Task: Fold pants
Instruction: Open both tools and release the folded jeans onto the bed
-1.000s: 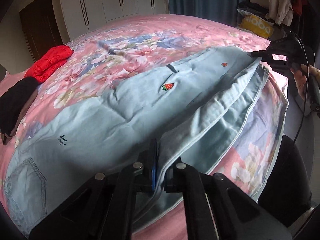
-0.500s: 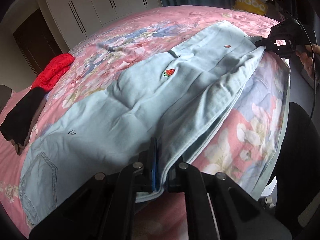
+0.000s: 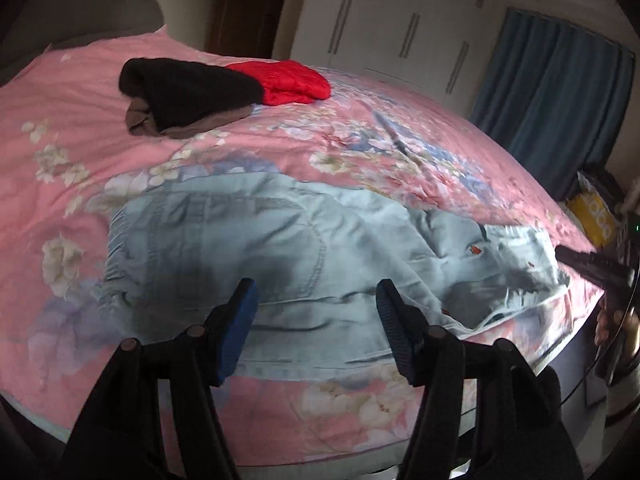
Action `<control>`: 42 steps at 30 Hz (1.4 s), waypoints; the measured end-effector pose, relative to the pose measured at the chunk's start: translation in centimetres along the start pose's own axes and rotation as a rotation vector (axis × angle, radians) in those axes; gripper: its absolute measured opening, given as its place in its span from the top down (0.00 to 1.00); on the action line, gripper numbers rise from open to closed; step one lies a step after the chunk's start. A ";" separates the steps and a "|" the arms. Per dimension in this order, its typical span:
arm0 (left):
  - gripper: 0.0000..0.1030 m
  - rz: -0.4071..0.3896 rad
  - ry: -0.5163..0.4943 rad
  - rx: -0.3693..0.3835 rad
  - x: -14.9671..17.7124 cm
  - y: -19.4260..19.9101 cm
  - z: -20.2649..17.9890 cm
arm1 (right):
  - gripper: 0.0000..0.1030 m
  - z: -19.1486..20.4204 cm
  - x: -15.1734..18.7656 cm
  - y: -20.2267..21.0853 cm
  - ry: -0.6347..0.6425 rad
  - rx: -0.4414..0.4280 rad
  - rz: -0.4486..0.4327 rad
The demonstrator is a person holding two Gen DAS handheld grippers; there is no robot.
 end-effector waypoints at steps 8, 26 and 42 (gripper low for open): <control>0.44 -0.058 0.479 0.051 0.9 4.0 10.0 | 0.75 11.0 7.9 -7.3 0.332 -0.145 0.249; 0.90 -0.111 0.627 -0.005 -0.9 0.2 13.0 | 0.74 12.3 11.7 -8.1 0.500 -0.071 0.325; 0.50 -0.090 0.311 -0.248 -1.9 3.2 11.8 | 0.72 13.9 10.7 -7.4 0.505 -0.125 0.329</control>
Point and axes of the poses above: each gripper's, at about its wrist camera, not at the fingertips, and y roughly against the way its jaws point, z to its left, x to its underside, the point moved 7 cm from there along -y, roughly the way its jaws point, and after that the axes turned 1 degree about -y, right-handed, at the moved point
